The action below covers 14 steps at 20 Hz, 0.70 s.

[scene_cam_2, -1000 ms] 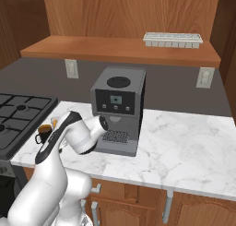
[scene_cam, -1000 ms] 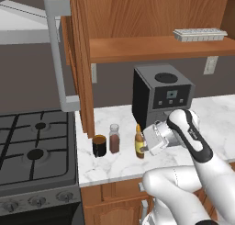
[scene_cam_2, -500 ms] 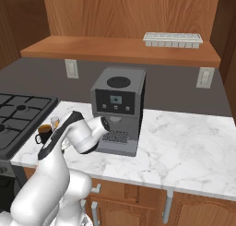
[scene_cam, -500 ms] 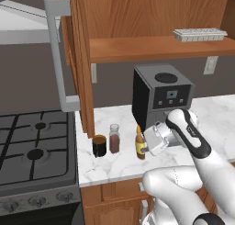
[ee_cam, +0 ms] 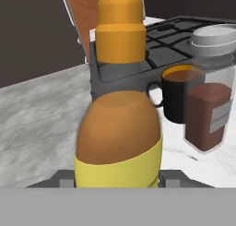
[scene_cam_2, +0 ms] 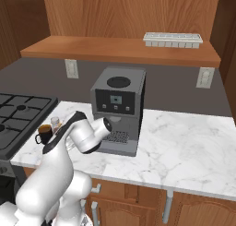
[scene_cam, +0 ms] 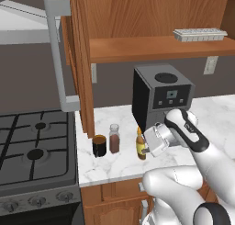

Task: Pick the cinnamon and honey bottle from the cabinet and place them next to the mug.

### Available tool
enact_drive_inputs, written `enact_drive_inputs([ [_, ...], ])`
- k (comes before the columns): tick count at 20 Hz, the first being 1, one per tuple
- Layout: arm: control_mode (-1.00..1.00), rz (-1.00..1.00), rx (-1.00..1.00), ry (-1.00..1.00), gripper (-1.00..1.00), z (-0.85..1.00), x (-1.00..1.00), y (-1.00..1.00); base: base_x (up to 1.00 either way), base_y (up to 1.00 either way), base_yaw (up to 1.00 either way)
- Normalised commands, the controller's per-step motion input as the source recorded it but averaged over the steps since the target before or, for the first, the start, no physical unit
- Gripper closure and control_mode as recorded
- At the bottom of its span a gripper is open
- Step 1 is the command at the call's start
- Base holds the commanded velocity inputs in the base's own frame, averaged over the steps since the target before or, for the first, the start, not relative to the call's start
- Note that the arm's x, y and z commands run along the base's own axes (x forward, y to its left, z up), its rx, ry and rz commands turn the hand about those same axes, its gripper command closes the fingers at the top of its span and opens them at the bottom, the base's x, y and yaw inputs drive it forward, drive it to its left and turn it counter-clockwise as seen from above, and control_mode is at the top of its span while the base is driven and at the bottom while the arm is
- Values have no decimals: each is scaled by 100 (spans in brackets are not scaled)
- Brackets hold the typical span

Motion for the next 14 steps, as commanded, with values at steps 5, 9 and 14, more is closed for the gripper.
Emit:
enact_drive_inputs([
  [5,-100,-3,0,-7,100,-23,0,4,0,0,0],
  [9,-100,-5,0,-3,100,-15,2,12,0,0,0],
  [14,-100,-6,0,-3,100,-12,2,14,0,0,0],
])
